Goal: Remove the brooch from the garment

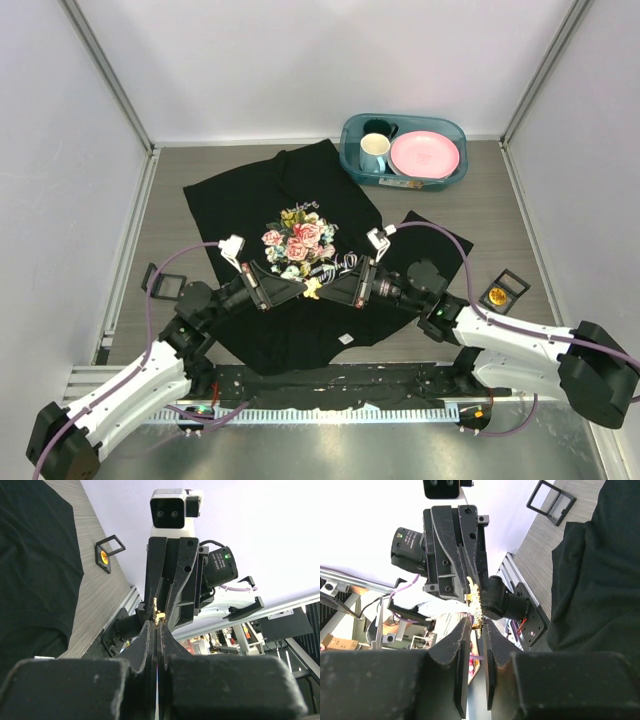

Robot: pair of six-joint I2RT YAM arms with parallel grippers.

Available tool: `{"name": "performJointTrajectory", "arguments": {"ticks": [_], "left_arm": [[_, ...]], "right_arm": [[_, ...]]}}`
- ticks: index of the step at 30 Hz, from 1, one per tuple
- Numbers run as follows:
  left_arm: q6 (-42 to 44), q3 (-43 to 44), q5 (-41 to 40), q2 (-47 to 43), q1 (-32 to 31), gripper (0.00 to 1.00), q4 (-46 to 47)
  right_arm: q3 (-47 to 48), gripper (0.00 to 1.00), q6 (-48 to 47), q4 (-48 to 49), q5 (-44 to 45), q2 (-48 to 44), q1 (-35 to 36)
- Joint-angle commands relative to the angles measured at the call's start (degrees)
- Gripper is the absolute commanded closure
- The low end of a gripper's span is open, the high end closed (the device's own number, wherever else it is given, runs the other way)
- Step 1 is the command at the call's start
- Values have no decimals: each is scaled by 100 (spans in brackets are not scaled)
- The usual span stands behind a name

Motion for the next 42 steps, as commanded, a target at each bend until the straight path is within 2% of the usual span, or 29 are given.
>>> {"name": "performJointTrajectory", "arguments": {"ticks": [1,12,22,31,37,39,42], "left_arm": [[-86,153,170,-162,-23,100,100],[-147,47,126,-83,-23,100,64],[-429,-85,275,58,-23,100,478],[-429,-102,363,84,-15,100,495],[-411,-111,354,23,-15,100,355],[-385,-76,320,-47,-23,100,258],[-306,99,171,-196,-14,100,-329]], "right_arm": [[-53,79,-77,253,425,-174,-91],[52,63,-524,-396,170,-631,-91],[579,64,-1307,-1110,-41,-412,-91],[694,74,-1264,-653,-463,-43,-91],[659,89,-1316,-468,-612,-25,-100],[650,99,-1342,-319,-735,-7,-100],[694,99,-1518,-266,-902,19,-100]]}}
